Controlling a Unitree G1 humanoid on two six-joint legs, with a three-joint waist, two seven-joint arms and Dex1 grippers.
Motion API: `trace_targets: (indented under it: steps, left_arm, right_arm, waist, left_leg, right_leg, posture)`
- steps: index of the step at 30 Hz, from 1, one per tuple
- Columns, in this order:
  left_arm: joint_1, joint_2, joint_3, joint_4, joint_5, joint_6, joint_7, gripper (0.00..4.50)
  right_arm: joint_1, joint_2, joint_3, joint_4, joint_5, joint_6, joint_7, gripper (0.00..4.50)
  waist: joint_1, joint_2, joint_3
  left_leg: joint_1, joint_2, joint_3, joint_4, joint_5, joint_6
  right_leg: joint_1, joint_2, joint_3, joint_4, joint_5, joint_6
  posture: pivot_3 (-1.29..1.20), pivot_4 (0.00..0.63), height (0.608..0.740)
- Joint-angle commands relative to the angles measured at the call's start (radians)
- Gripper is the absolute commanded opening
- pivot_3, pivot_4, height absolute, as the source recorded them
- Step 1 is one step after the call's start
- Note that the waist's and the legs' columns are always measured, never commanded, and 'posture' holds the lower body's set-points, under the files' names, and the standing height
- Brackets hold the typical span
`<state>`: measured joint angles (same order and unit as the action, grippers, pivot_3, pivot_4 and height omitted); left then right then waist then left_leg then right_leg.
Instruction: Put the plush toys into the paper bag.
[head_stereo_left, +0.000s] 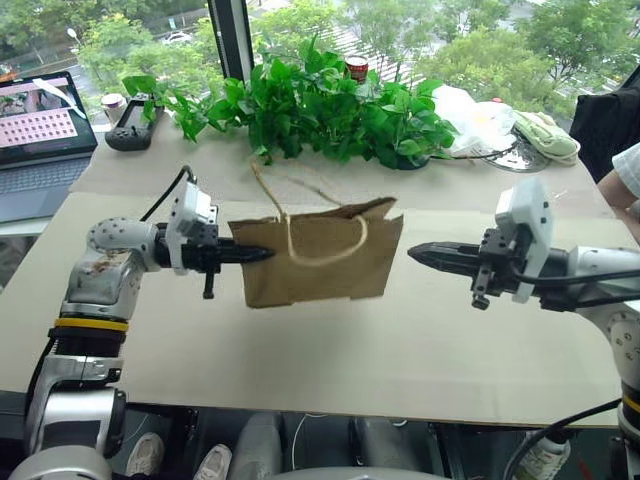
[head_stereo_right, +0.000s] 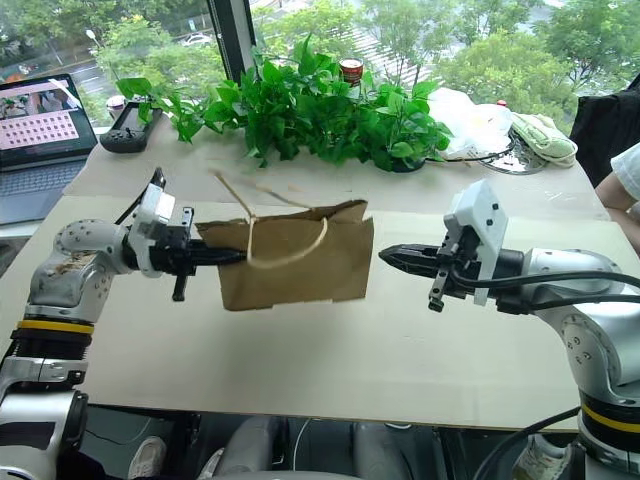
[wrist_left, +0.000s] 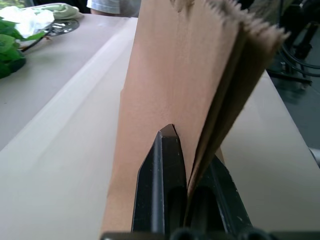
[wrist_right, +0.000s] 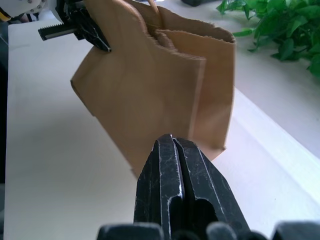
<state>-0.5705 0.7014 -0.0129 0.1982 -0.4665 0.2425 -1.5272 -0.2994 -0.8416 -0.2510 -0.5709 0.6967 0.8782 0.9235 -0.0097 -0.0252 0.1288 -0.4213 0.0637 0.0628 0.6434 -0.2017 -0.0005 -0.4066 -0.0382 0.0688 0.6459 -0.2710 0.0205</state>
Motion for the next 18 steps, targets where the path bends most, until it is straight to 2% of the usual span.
trace_targets:
  steps: [1, 11, 18]
  left_arm:
    - [-0.005, 0.004, -0.027, 0.009, 0.020, -0.081, -0.075, 0.05]
    - [-0.063, -0.052, -0.064, 0.154, 0.071, -0.193, -0.083, 0.05]
    - [-0.069, -0.085, -0.074, 0.189, 0.092, -0.226, -0.076, 0.05]
  right_arm:
    - [-0.009, -0.036, -0.036, 0.002, 0.026, -0.044, 0.028, 0.00]
    - [-0.020, -0.089, -0.008, 0.043, 0.016, -0.079, 0.045, 0.00]
    - [-0.001, -0.102, 0.001, 0.039, 0.013, -0.088, 0.044, 0.00]
  waist:
    - [-0.001, 0.000, 0.000]
    - [-0.001, 0.000, 0.000]
    - [-0.002, 0.000, 0.000]
  left_leg:
    - [0.000, 0.000, 0.000, 0.000, 0.000, 0.000]
    - [0.000, 0.000, 0.000, 0.000, 0.000, 0.000]
    - [0.000, 0.000, 0.000, 0.000, 0.000, 0.000]
  right_leg:
    - [0.000, 0.000, 0.000, 0.000, 0.000, 0.000]
    - [0.000, 0.000, 0.000, 0.000, 0.000, 0.000]
    - [0.000, 0.000, 0.000, 0.001, 0.000, 0.000]
  posture:
    - [0.00, 0.150, 0.713]
    - [0.00, 0.150, 0.713]
    - [0.00, 0.150, 0.713]
